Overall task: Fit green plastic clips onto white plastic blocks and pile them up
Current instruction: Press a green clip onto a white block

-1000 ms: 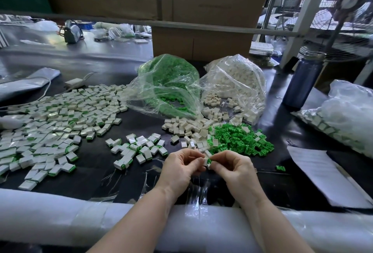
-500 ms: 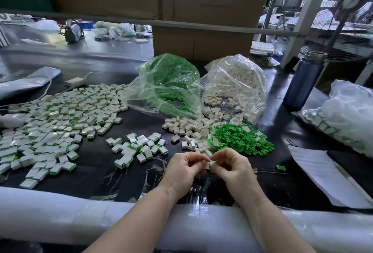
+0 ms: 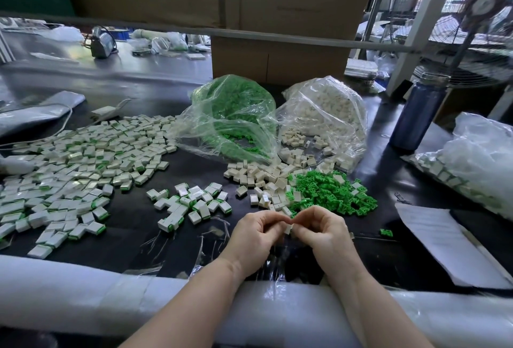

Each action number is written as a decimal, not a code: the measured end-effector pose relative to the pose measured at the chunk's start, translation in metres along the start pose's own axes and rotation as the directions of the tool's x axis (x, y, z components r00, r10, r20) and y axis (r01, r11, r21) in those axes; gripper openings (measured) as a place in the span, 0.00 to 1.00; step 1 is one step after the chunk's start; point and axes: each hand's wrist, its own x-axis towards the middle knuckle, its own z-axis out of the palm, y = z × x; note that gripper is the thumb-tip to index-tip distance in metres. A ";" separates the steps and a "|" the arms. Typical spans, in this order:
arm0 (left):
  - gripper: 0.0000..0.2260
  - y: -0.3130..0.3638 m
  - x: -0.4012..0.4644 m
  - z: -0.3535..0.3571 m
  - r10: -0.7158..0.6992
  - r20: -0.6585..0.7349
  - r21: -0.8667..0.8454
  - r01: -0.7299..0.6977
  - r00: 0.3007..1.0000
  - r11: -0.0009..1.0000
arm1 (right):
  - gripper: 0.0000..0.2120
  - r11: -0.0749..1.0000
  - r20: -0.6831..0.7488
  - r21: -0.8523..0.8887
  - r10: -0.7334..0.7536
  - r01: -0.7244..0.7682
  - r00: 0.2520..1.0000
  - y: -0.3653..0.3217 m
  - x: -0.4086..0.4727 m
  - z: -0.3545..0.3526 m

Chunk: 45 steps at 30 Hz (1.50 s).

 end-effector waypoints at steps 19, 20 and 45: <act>0.04 -0.001 0.001 -0.001 -0.065 -0.017 -0.188 0.061 0.998 0.980 | 0.05 0.996 -0.027 0.068 0.063 -0.061 0.998 0.001 0.000 -0.002; 0.05 -0.002 0.001 0.000 -0.071 -0.018 -0.183 0.067 0.997 0.981 | 0.05 0.997 -0.019 0.057 0.059 -0.057 0.998 0.001 -0.001 -0.002; 0.04 -0.003 0.000 0.004 -0.001 -0.001 0.073 0.001 1.000 0.997 | 0.07 0.998 0.030 -0.037 0.055 -0.054 0.998 -0.001 -0.002 -0.001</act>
